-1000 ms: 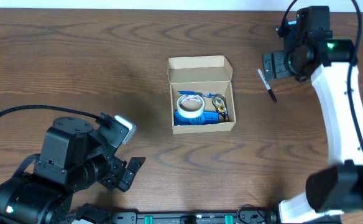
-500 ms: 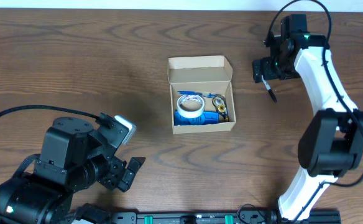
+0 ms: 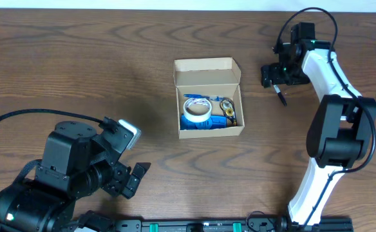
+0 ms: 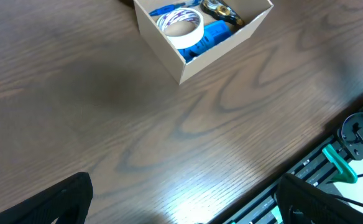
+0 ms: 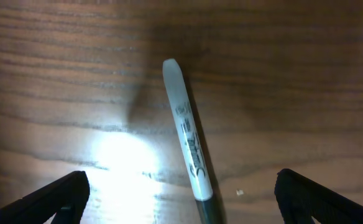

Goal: Pack container
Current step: 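Lower and grasp the Sharpie marker with the right gripper, then lift the Sharpie and carry it left into the box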

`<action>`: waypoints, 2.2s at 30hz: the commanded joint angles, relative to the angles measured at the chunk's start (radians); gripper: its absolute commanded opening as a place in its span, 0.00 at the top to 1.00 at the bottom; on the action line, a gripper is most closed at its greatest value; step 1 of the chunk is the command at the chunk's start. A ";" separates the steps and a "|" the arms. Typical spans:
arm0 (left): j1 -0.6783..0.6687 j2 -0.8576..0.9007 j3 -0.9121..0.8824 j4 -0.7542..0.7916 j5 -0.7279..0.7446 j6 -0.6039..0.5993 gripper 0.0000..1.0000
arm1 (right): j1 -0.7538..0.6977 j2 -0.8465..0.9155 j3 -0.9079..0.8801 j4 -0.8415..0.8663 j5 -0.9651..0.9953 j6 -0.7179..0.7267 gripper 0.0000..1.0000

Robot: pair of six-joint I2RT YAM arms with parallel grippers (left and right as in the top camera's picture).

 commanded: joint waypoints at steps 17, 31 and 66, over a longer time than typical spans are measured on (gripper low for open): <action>0.002 0.000 0.008 -0.003 0.013 0.007 0.05 | -0.005 0.115 -0.005 0.000 -0.021 -0.023 0.31; 0.002 0.000 0.008 -0.003 0.013 0.007 0.05 | -0.005 0.119 -0.005 -0.019 -0.021 -0.023 0.91; 0.002 0.000 0.008 -0.003 0.013 0.007 0.04 | 0.209 -0.315 0.330 -0.308 -0.180 -0.163 0.99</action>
